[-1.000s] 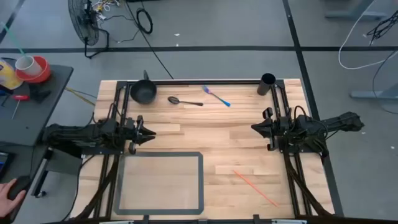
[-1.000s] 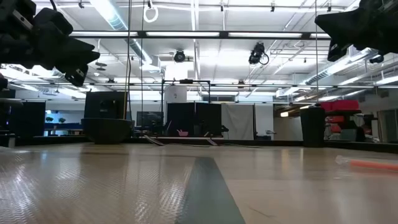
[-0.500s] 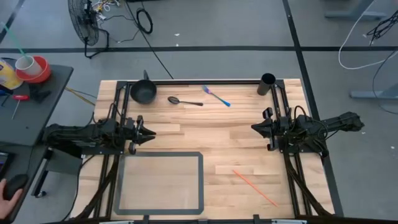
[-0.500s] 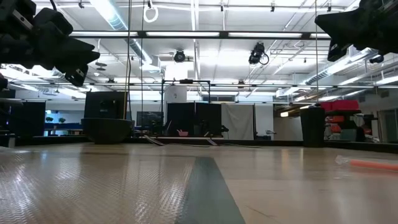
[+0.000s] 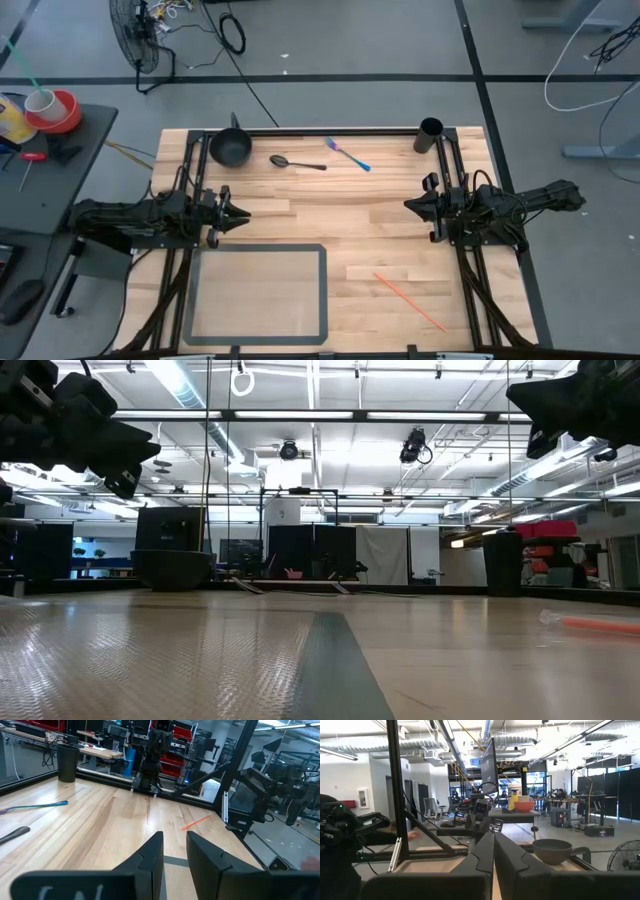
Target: Pick & Place Utensil
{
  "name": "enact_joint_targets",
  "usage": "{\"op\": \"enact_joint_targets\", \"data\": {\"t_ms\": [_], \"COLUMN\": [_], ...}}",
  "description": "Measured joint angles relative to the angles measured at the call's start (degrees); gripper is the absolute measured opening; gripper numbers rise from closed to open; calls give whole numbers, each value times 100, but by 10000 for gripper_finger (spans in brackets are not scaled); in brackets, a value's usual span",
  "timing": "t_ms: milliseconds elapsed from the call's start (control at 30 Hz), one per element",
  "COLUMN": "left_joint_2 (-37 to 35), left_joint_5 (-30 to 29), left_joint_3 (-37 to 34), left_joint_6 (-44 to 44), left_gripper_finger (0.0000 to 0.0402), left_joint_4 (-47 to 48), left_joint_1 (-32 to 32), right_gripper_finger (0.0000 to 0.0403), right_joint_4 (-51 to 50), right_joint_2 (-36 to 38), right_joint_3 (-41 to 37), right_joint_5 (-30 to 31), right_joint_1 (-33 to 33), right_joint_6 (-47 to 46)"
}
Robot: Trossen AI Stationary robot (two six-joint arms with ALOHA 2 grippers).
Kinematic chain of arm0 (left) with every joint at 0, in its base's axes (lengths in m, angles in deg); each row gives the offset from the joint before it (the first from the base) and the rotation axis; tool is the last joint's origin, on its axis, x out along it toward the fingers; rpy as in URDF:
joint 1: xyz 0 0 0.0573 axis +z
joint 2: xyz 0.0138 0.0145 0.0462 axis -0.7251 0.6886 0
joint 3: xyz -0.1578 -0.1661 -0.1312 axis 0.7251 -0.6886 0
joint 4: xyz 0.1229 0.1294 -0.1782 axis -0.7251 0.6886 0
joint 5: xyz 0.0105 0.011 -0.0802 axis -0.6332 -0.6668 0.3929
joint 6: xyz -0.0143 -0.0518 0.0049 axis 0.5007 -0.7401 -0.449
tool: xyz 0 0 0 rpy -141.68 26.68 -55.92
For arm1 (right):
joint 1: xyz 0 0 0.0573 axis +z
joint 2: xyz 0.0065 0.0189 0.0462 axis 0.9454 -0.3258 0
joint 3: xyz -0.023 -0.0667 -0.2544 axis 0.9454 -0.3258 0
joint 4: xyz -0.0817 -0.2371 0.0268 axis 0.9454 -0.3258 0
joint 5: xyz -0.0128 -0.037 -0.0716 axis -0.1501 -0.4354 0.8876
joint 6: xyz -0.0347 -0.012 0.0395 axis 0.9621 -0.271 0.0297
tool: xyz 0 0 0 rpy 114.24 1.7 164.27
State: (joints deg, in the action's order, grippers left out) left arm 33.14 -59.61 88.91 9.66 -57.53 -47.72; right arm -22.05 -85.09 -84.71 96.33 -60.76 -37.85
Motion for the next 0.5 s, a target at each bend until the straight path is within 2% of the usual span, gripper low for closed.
{"op": "enact_joint_targets", "data": {"t_ms": [400, 500], "left_joint_2": [0, -1], "left_joint_5": [1, 1], "left_joint_3": [-1, 1], "left_joint_6": [0, 0], "left_gripper_finger": [90, 90], "left_joint_4": [0, 0], "left_joint_1": [-1, -2], "right_gripper_finger": [17, 17], "right_joint_4": [-1, 62], "right_joint_2": [-1, -2], "right_joint_3": [0, -1], "right_joint_5": [0, 46], "right_joint_1": [0, -8], "right_joint_6": [0, 422]}}
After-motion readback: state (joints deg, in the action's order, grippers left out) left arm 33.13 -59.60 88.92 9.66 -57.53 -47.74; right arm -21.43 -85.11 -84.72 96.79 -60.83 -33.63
